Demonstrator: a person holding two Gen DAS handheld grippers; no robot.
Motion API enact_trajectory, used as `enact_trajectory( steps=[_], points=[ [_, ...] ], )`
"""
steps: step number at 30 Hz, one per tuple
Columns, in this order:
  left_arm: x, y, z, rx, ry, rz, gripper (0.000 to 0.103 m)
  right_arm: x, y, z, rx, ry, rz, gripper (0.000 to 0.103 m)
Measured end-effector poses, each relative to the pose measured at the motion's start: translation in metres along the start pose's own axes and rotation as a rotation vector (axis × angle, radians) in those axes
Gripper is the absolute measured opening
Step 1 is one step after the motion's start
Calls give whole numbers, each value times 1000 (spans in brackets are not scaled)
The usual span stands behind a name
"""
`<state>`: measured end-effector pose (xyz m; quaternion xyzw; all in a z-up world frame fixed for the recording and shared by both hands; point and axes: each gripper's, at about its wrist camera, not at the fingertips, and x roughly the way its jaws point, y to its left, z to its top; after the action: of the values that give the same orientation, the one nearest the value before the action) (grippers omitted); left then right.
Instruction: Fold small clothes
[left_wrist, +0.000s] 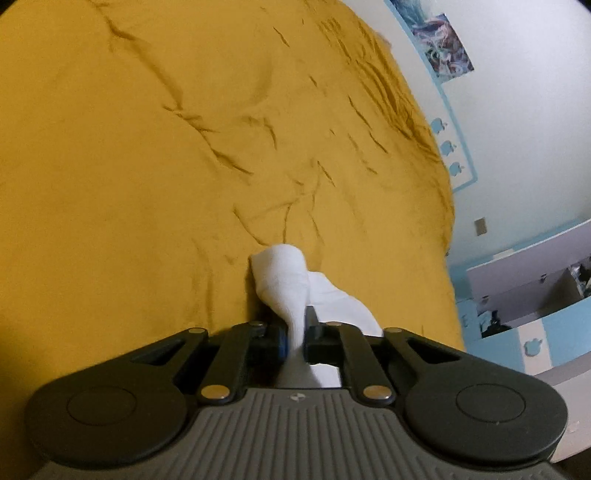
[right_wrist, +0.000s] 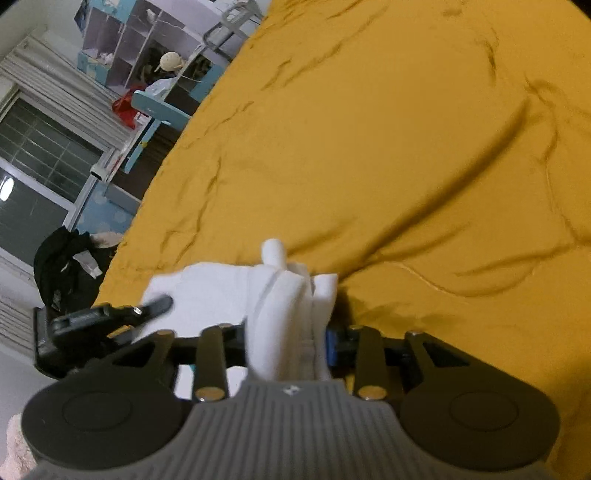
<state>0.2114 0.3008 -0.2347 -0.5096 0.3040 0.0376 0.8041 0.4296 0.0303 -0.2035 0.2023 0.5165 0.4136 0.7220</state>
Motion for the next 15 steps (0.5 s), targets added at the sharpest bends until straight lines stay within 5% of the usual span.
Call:
enact_trajectory(
  steps=[5, 7, 10, 15],
  points=[
    [-58, -38, -3, 128, -91, 92, 21, -51, 37, -7, -137, -138, -92, 39],
    [-92, -59, -22, 187, -135, 75, 24, -83, 63, -19, -233, -180, -60, 39],
    [-124, -94, -72, 274, -144, 44, 35, -120, 99, -52, -338, -193, 4, 39],
    [-146, -115, -177, 342, -116, 24, 38, -145, 122, -124, -472, -141, 8, 30]
  ],
)
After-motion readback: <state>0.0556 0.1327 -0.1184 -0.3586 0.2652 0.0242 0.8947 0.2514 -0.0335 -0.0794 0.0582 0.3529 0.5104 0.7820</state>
